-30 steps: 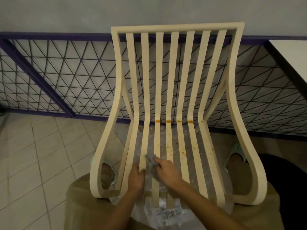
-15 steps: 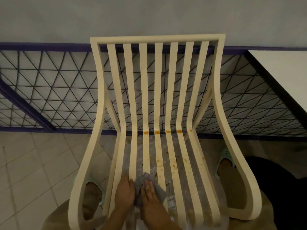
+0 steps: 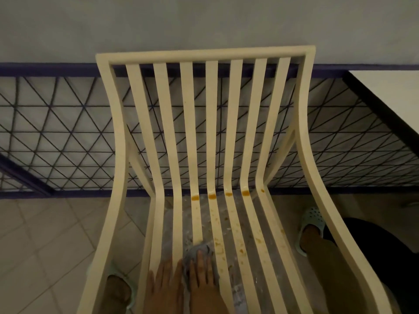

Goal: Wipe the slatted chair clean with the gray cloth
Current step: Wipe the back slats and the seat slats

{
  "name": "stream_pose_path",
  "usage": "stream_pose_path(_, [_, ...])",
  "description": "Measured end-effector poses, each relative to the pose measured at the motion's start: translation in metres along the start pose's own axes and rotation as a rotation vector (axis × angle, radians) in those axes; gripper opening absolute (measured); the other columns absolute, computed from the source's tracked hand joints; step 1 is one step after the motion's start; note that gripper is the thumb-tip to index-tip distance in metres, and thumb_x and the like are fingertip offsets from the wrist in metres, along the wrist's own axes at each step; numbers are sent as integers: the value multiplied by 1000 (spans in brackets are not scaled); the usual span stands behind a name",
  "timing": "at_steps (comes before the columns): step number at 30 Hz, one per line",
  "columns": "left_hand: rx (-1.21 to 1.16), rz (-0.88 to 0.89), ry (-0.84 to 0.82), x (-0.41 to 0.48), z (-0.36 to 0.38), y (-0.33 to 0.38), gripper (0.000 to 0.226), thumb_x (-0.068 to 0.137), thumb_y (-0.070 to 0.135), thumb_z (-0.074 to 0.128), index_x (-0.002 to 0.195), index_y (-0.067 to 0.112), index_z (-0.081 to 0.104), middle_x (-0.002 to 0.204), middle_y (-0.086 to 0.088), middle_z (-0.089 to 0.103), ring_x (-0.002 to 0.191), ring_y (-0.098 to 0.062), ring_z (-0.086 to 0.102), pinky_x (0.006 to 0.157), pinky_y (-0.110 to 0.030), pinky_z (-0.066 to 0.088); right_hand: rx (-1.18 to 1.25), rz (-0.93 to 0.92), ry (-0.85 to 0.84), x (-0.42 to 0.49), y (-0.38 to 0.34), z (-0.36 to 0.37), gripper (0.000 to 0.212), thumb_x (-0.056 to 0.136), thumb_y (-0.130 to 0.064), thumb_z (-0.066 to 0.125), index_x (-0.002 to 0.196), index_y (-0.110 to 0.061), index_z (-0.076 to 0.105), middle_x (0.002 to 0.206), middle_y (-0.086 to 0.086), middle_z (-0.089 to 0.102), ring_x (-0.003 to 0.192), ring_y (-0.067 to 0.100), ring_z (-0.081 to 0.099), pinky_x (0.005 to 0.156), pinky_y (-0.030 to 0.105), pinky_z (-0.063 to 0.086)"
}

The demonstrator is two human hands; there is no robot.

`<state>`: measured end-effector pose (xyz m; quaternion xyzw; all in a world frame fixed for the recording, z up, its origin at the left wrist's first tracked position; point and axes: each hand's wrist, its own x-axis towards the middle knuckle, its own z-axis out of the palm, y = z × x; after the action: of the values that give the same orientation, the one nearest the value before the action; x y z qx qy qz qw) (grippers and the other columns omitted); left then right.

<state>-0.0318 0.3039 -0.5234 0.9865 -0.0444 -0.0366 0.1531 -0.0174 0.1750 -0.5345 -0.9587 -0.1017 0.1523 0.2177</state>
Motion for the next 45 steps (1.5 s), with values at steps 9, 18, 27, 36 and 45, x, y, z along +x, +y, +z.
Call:
stream_pose_path(9, [-15,-163,-53,6,1,6,53,95,58,7,145,47,23,158,25,6,146,-1,-6,106,-46,22,-134,125,158,20,-3,-8,93,84,-55,52,154,-13,8,156,11,25,147,38,-7,105,53,40])
stream_pose_path(18, [-17,-170,-58,4,-2,5,60,91,68,9,149,50,11,149,10,43,147,-2,-10,115,-42,9,-43,133,-28,58,0,-36,77,81,-31,26,154,-9,10,161,16,-9,143,47,15,107,54,37])
stream_pose_path(27, [-26,-153,-97,0,-17,10,55,96,60,11,150,48,8,135,8,59,149,-7,0,116,-36,-7,-64,72,-94,69,-2,-60,84,94,-20,41,146,-7,-23,151,14,-37,142,38,-26,121,49,6])
stream_pose_path(36, [37,-159,-157,-3,-25,13,57,98,56,8,147,37,33,144,3,50,139,-16,29,102,-50,34,-97,71,-48,2,-13,-39,64,91,-33,35,150,-11,28,158,20,19,140,43,30,102,49,46])
stream_pose_path(45, [-113,-178,-80,40,-25,0,61,97,49,34,152,30,19,161,-2,10,147,-23,14,111,-48,34,-66,84,-60,-39,-22,-44,46,73,-44,48,113,-32,69,129,-3,52,110,31,64,89,38,56])
